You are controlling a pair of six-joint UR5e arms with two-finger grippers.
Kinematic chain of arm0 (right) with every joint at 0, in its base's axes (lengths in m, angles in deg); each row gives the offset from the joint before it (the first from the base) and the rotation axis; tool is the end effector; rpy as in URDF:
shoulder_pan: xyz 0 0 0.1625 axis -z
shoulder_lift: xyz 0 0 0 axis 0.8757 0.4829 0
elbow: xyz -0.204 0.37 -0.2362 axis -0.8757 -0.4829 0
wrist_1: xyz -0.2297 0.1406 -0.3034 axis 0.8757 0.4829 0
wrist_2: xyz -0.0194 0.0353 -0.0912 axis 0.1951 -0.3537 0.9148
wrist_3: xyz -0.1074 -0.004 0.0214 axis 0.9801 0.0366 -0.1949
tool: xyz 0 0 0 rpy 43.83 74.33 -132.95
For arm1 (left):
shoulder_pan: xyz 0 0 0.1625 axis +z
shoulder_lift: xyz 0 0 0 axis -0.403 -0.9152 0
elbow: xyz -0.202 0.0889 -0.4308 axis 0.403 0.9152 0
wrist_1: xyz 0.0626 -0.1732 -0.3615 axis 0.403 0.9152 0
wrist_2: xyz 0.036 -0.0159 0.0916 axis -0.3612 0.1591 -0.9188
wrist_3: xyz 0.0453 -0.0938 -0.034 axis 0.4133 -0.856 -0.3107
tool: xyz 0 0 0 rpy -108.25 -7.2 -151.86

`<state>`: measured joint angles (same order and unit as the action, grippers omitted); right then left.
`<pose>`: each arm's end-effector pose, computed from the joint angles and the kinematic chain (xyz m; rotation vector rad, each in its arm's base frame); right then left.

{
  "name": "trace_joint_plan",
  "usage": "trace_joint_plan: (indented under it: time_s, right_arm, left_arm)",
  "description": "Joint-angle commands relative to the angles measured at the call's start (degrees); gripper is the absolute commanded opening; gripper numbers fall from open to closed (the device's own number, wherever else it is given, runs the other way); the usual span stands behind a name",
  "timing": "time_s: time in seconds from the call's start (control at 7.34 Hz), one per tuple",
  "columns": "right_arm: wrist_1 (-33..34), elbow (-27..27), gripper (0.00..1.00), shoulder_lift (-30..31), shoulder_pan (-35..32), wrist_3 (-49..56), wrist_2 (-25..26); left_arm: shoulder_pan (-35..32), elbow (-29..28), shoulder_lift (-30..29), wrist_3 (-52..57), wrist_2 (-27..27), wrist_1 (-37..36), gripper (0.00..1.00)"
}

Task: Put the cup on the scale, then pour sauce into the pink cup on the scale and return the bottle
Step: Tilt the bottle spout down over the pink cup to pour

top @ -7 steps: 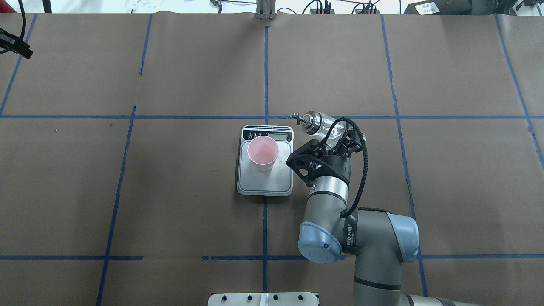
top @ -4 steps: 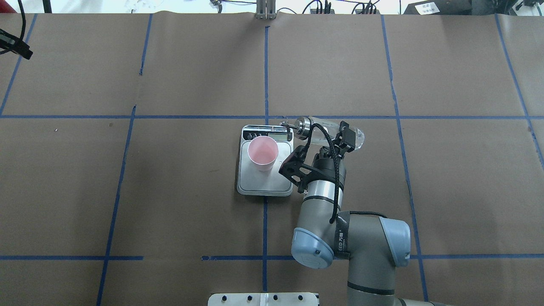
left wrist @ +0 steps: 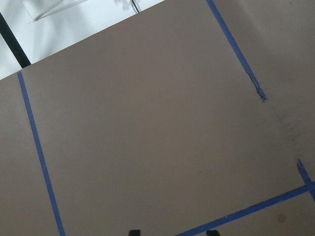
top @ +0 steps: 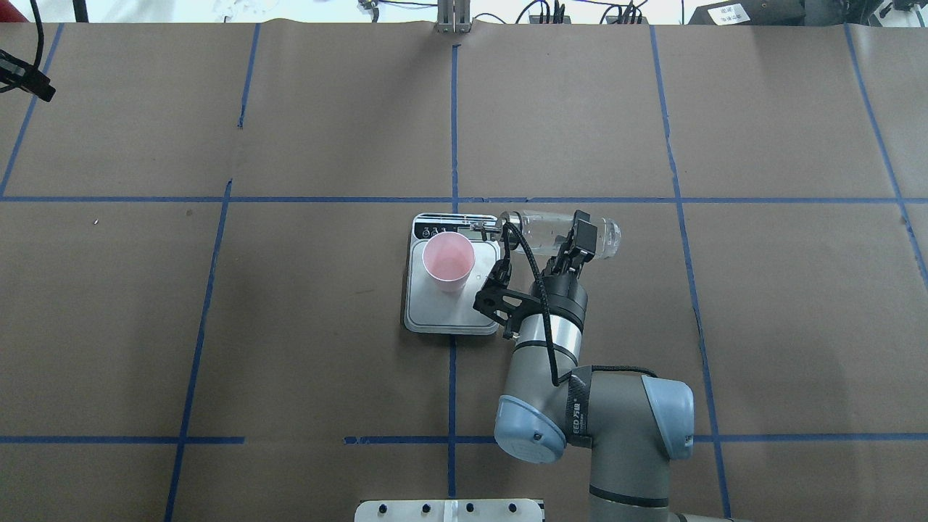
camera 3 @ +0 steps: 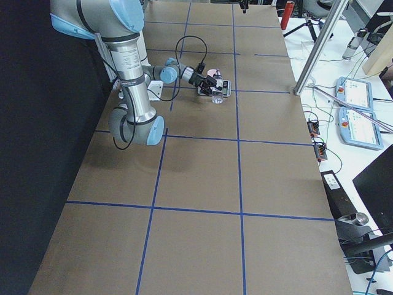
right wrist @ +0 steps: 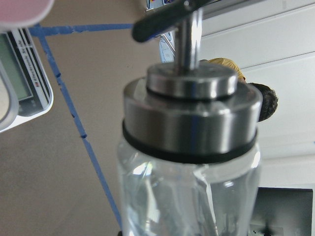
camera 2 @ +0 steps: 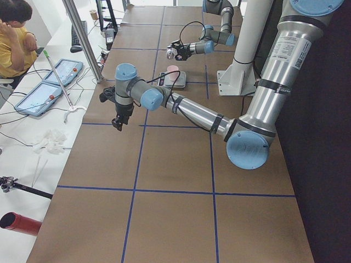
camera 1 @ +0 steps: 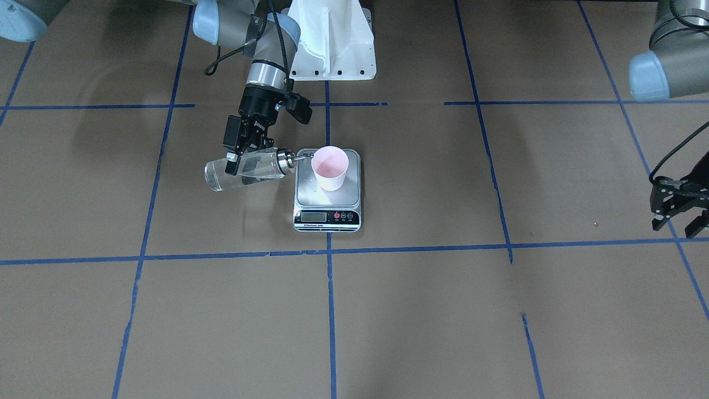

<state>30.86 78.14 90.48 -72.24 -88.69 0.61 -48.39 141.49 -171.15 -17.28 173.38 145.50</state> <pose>-0.5819 -0.3484 0.3495 1.0895 0.3202 -0.5323 0.1229 -0.6303 0.4986 0.3902 0.6496 0.2803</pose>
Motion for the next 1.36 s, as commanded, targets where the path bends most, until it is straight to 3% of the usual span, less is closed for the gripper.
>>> trace_joint_plan:
  time_s: [0.0,1.23]
  right_arm:
    - [0.0,-0.9,0.00,-0.2,0.0,3.4,1.2]
    - [1.1,-0.9,0.00,-1.3,-0.3,19.1,4.1]
  left_arm:
    - [0.0,0.0,0.0,0.0,0.0,-0.1,0.55]
    - [0.0,-0.1,0.4,0.0,0.2,0.1,0.55]
